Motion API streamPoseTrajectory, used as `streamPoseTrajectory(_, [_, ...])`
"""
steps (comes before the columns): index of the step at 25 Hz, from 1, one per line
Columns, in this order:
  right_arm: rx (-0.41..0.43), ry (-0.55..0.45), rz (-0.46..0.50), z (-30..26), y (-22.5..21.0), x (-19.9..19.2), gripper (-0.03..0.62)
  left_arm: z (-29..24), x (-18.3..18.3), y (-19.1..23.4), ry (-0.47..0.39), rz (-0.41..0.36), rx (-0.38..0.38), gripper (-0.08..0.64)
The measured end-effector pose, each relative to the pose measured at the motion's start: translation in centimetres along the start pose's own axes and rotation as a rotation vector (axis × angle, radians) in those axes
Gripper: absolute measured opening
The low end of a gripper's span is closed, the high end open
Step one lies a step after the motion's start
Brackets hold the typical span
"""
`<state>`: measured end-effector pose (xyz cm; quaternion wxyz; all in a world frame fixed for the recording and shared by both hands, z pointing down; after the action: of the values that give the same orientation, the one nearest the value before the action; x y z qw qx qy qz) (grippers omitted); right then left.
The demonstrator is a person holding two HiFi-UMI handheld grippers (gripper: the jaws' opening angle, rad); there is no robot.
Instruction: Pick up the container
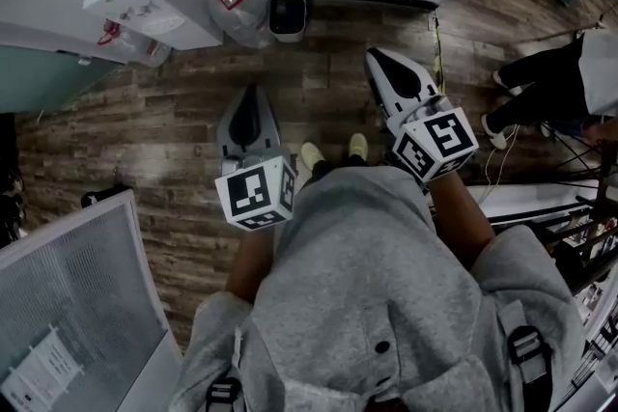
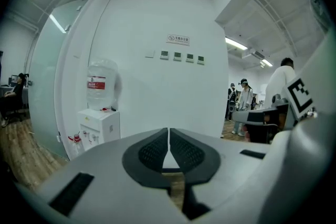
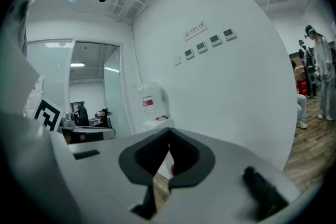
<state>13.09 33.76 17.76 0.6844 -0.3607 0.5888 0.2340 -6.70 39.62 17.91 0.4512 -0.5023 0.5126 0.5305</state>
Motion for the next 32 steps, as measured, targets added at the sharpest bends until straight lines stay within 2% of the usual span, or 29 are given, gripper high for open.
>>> streamPoseTrajectory(5, [0.042, -0.012, 0.016, -0.9, 2.1, -0.6, 0.025, 0.4, 0.1, 1.7, -0.012, 0.006, -0.008, 0.025])
streamPoseTrajectory(15, [0.026, -0.004, 0.036, -2.6, 4.3, -0.9, 0.025, 0.2, 0.4, 4.1, -0.027, 0.021, -0.034, 0.023])
streamPoseTrajectory(23, [0.024, 0.002, 0.025, -4.4, 2.8, -1.8, 0.025, -1.7, -0.3, 4.7, -0.021, 0.025, -0.029, 0.023])
streamPoseTrajectory(32, [0.042, -0.014, 0.031, -10.0, -1.4, -1.5, 0.025, -7.8, -0.9, 5.5, -0.005, 0.012, -0.031, 0.023])
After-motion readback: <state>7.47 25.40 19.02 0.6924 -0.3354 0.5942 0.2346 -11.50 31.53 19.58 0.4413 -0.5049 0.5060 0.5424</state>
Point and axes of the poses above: the fingertips, and each gripper's own axes: z backward along the fingers, y to its left, x out of its top, the point moved 4 cm from there along z, backward along the fingers, and after that the axes turned 14 degrees about -y, right-handed, at the moved point
